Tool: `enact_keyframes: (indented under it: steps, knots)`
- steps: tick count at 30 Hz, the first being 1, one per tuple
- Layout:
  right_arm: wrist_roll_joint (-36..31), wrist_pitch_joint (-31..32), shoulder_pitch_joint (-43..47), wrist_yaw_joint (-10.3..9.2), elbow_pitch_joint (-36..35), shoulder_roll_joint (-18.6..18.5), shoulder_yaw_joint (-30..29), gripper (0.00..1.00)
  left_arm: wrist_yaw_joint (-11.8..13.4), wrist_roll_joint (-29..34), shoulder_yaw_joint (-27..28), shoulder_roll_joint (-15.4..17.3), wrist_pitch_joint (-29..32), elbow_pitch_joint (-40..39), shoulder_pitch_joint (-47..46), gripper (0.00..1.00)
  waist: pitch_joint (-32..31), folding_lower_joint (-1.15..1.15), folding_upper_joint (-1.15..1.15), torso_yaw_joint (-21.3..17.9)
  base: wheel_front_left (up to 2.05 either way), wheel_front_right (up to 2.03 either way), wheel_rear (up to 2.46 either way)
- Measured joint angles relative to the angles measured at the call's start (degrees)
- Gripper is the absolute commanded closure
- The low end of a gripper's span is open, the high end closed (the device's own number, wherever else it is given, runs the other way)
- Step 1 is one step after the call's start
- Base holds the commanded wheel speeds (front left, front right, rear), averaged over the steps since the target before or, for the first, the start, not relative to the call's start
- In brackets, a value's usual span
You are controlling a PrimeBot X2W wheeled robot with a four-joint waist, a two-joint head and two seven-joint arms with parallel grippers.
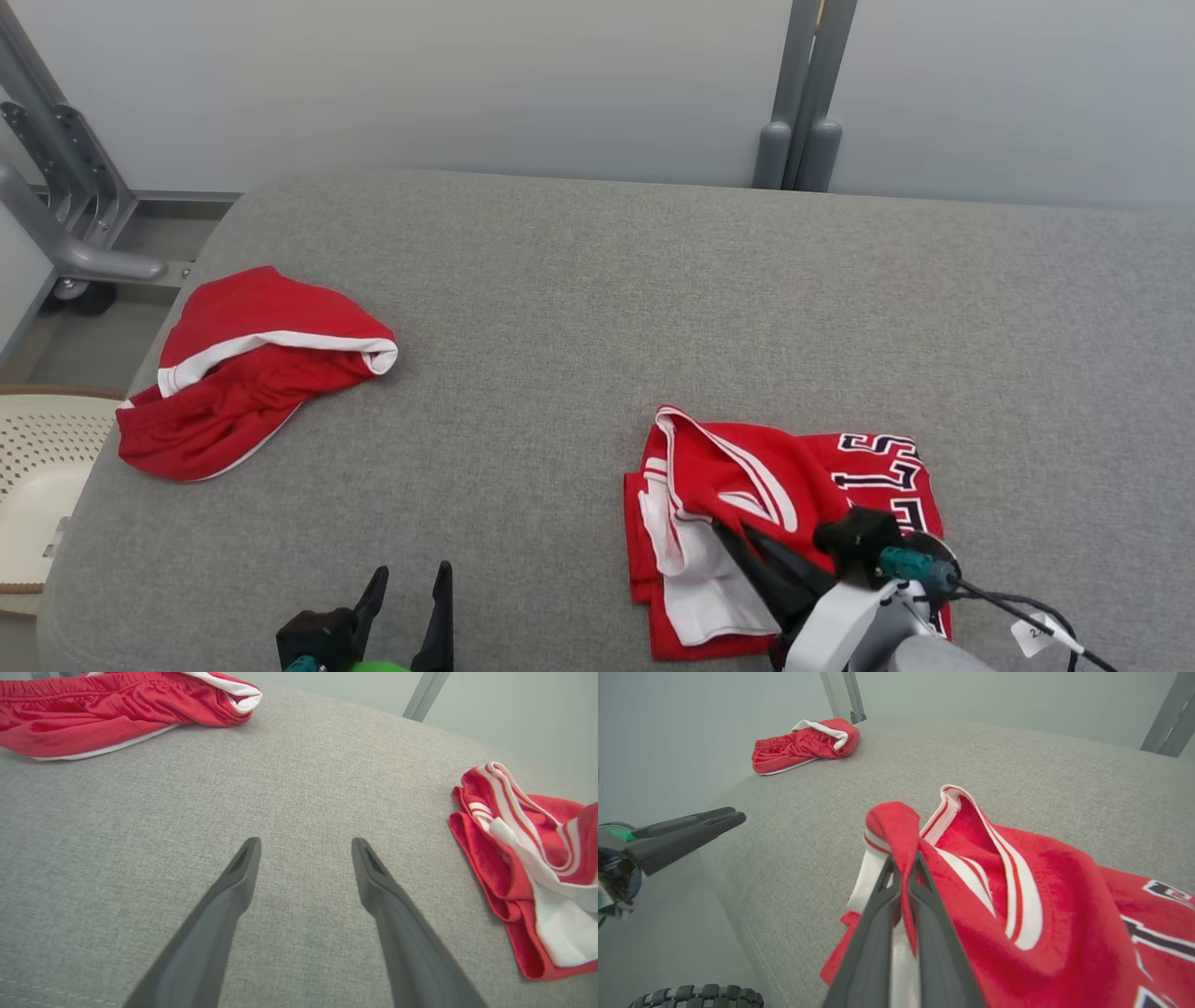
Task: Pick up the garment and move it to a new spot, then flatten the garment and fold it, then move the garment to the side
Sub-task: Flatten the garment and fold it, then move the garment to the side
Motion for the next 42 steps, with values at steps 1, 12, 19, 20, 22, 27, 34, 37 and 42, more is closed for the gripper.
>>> enact_keyframes:
  steps: [1,12,19,20,22,27,34,37,42]
  knots:
    - [0.52,-0.09,0.2,0.0,-0.55,-0.38,1.16,1.0,-0.07,0.01,0.12,-0.01,0.01,0.11,0.01,0.0,-0.11,0.0,0.0,-0.02,0.0,0.0,0.0]
    - [8.23,-1.51,1.34,0.01,0.34,-1.74,12.13,0.0,-0.64,0.53,1.32,0.0,0.0,0.54,0.14,0.0,-1.14,0.0,0.0,-0.78,0.0,0.0,0.0]
    - [8.09,-2.76,0.65,0.01,2.99,-3.0,-2.53,0.0,-0.71,1.22,1.81,0.0,0.01,0.38,0.92,0.0,-1.51,0.0,0.0,-1.91,0.0,0.0,0.0]
    - [6.73,-2.79,0.8,0.01,4.2,-3.0,-5.39,0.0,-0.71,1.33,1.75,-0.01,0.0,0.25,0.92,0.0,-1.49,0.0,0.0,-2.05,0.0,0.0,0.0]
    - [3.82,-2.81,1.48,0.0,7.1,-2.89,-10.25,0.0,-0.71,1.96,1.36,0.0,0.01,-0.08,0.9,0.0,-1.32,0.0,0.0,-2.19,0.0,0.0,0.0]
    - [0.71,-2.82,2.69,-0.01,12.66,-0.16,-17.9,0.0,-0.78,2.23,0.71,-0.01,0.0,-0.66,0.85,0.0,-0.66,0.0,0.0,-1.83,0.0,0.0,0.0]
    - [-2.29,-2.82,2.63,-0.01,17.26,2.14,-23.82,0.0,-0.77,2.08,0.42,-0.01,0.0,-0.93,0.3,0.0,0.92,0.0,0.0,-0.61,0.0,0.0,0.0]
    - [-2.6,-2.82,2.33,-0.01,19.29,3.55,-24.95,0.0,-0.77,2.09,0.48,0.0,0.01,-1.09,-0.04,0.0,1.63,0.0,0.0,-0.1,0.0,0.0,0.0]
    - [-0.62,-3.01,1.22,-0.02,22.93,5.1,-23.69,0.0,-0.78,2.27,0.56,0.0,0.0,-1.02,-0.2,0.0,2.34,0.0,0.0,0.51,0.0,0.0,0.0]
